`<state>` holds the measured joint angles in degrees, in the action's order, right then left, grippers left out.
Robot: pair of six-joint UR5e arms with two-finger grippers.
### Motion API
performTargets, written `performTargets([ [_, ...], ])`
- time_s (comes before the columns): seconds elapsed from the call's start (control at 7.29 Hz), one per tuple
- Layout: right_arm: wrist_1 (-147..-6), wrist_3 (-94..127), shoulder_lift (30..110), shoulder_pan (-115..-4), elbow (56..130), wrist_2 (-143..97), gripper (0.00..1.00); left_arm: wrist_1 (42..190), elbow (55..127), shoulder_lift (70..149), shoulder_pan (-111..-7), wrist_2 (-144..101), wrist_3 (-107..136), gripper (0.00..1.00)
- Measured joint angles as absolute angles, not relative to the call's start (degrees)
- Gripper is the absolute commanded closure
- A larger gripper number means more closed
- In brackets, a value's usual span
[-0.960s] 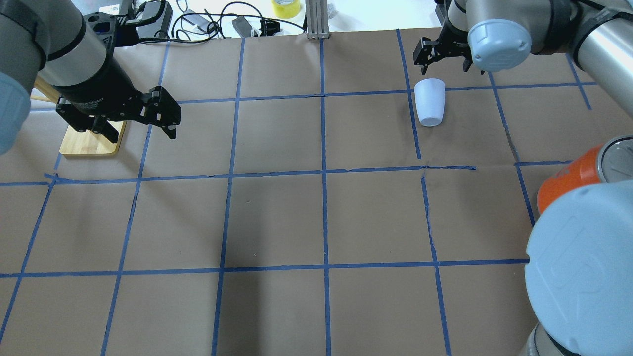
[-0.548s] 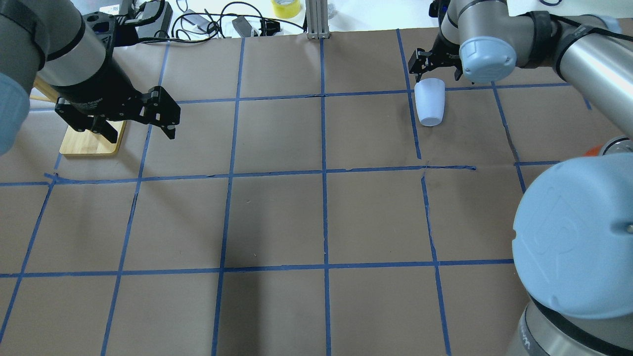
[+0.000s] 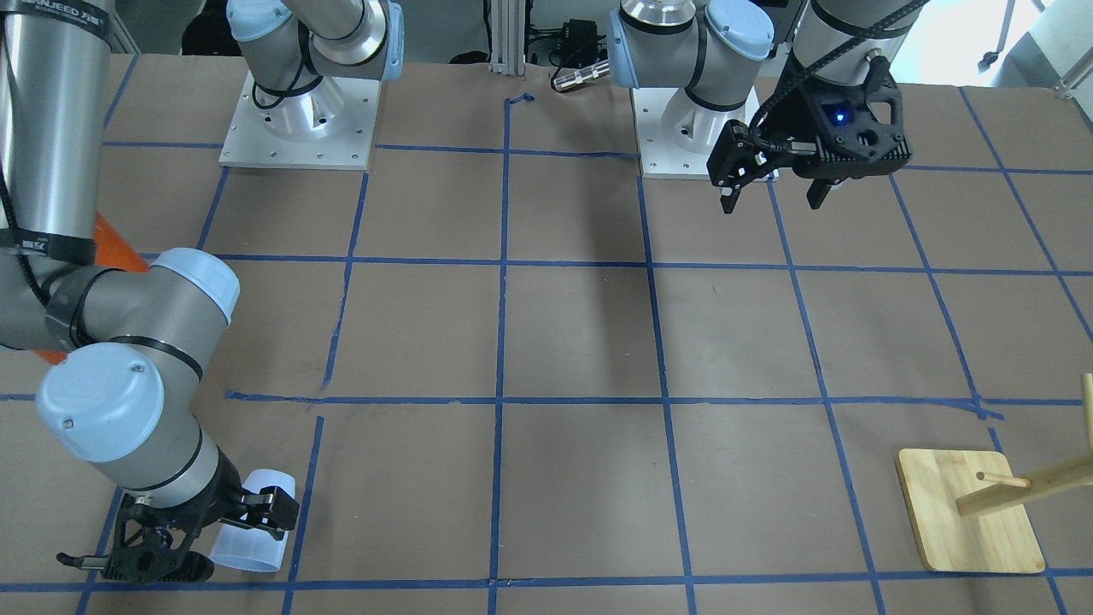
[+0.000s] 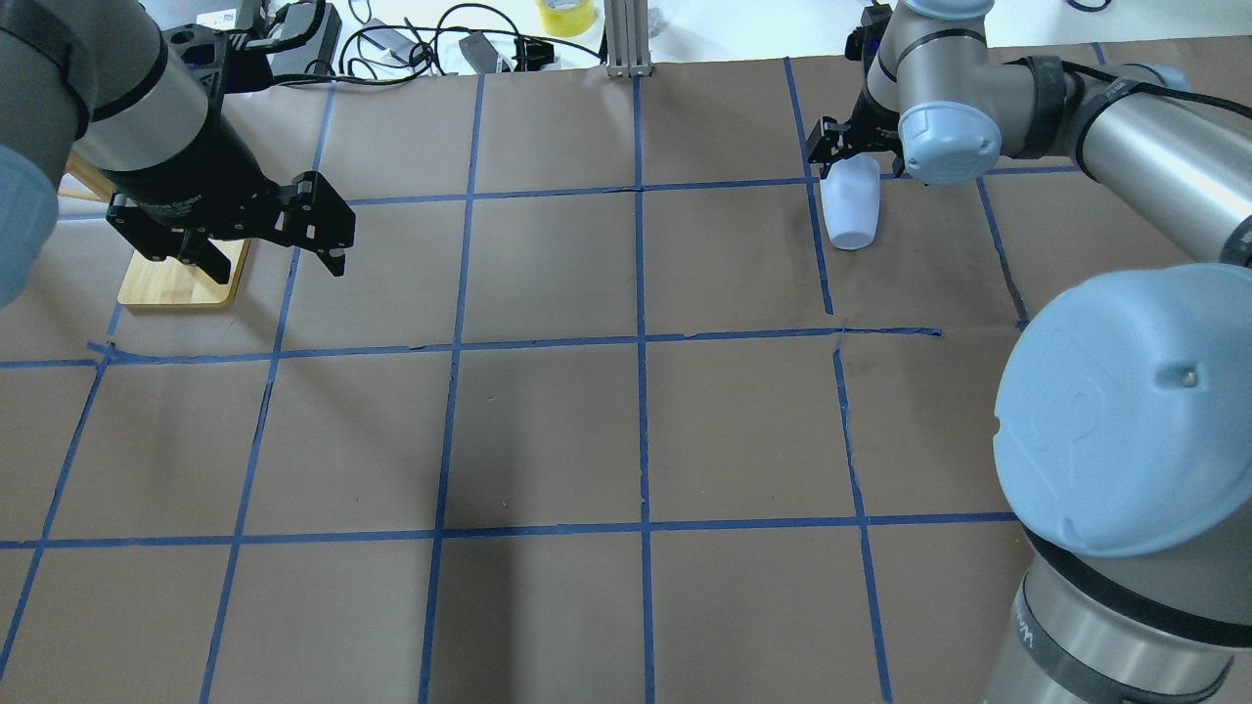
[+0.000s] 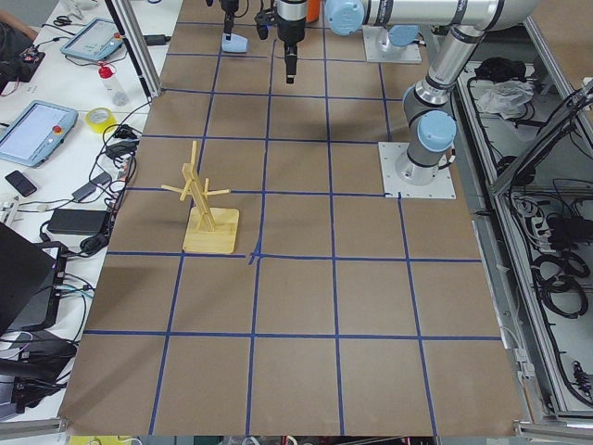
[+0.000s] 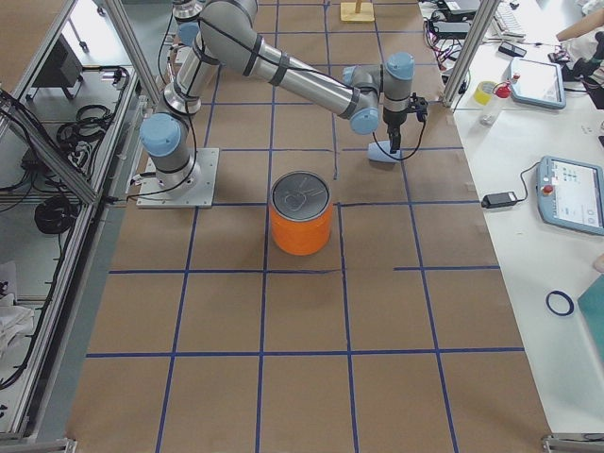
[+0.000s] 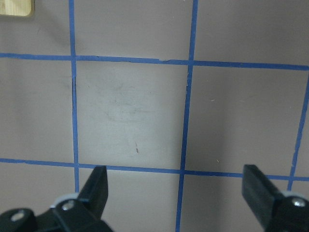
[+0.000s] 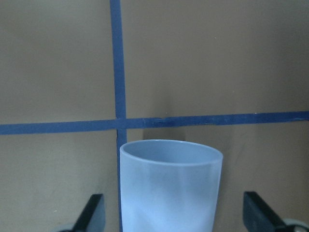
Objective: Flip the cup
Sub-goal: 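Lower the right gripper over the upside-down white cup, then close the right gripper on the white cup and lift it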
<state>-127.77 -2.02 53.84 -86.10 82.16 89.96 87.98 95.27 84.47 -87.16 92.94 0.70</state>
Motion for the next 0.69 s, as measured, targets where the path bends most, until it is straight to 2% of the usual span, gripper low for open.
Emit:
performTargets([
  [0.41, -129.4, -2.1, 51.4, -86.1, 82.2, 89.7, 0.01, 87.9, 95.7, 84.5, -87.1, 93.0, 0.7, 0.0],
  [0.69, -129.6, -2.1, 50.5, -86.0, 82.1, 89.7, 0.12, 87.9, 96.1, 84.4, -87.2, 93.2, 0.7, 0.0],
])
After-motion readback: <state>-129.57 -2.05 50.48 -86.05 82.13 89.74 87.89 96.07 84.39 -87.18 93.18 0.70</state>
